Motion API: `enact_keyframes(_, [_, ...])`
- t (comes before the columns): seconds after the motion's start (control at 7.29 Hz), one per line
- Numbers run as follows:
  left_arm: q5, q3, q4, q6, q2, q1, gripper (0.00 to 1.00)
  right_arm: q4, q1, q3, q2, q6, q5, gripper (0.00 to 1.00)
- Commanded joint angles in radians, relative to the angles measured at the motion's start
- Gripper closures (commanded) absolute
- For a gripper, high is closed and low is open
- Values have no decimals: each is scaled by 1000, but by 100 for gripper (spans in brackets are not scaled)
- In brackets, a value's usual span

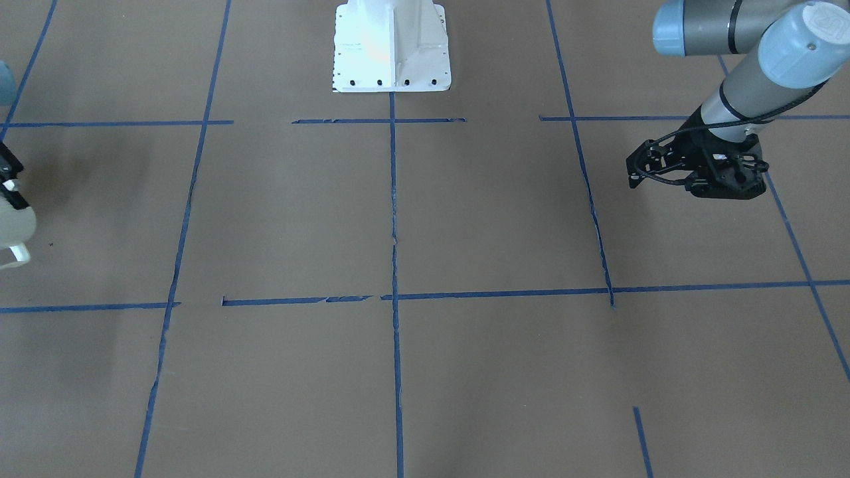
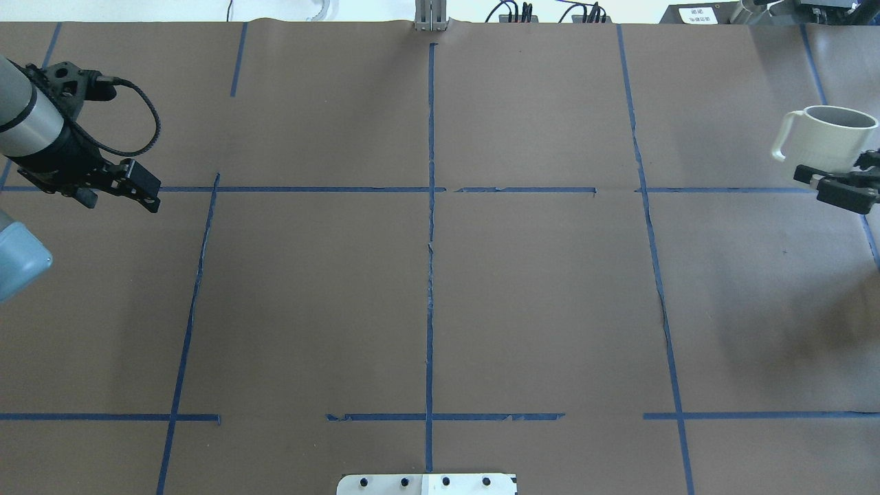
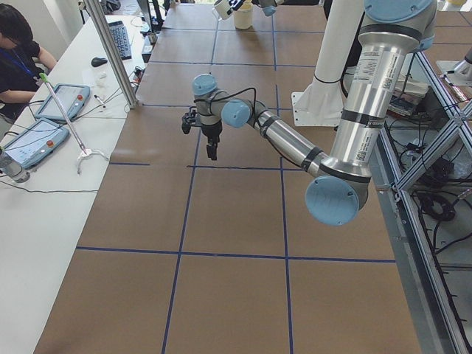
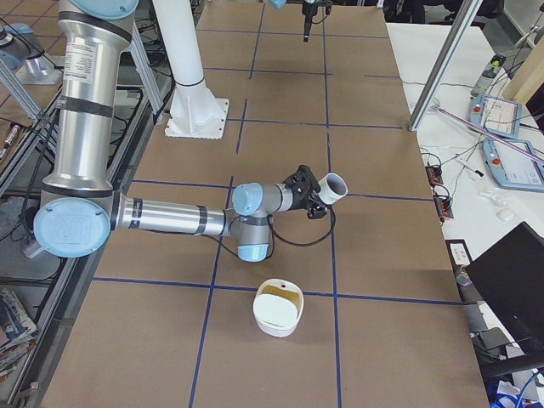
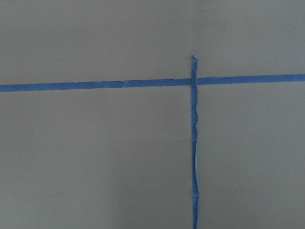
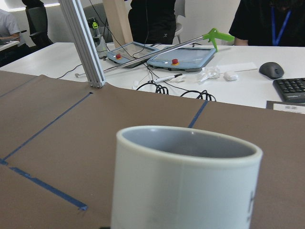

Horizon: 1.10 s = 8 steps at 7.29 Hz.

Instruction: Left arm hands cup to right arm to dump lemon

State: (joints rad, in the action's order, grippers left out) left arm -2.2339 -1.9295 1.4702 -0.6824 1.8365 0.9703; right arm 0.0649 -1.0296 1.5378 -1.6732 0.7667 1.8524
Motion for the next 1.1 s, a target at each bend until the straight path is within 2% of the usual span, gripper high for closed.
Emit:
enact_keyframes(0.0, [-3,13,-7,-52,105,-48,0,-176,100,4,181,-26,-18,86])
enact_keyframes(0.14, [-6,20,-45,-113,169,-62,0,-245,155,5,247,-29,-95,85])
enact_keyframes(0.27, [-6,24,-162,-118,244,-67,0,-252,283,2,280,-38,-257,84])
enact_keyframes(0.41, [-10,39,-183,-132,278,-67,0,-328,384,-4,349,-103,-423,73])
enact_keyframes(0.69, [-12,110,-180,-242,354,-68,0,-596,450,-8,563,-158,-479,66])
enact_keyframes(0.82, [-39,165,-180,-320,421,-71,0,-644,533,-10,594,-156,-603,65])
enact_keyframes(0.96, [-70,188,-180,-363,453,-73,0,-646,634,-30,637,-162,-819,65])
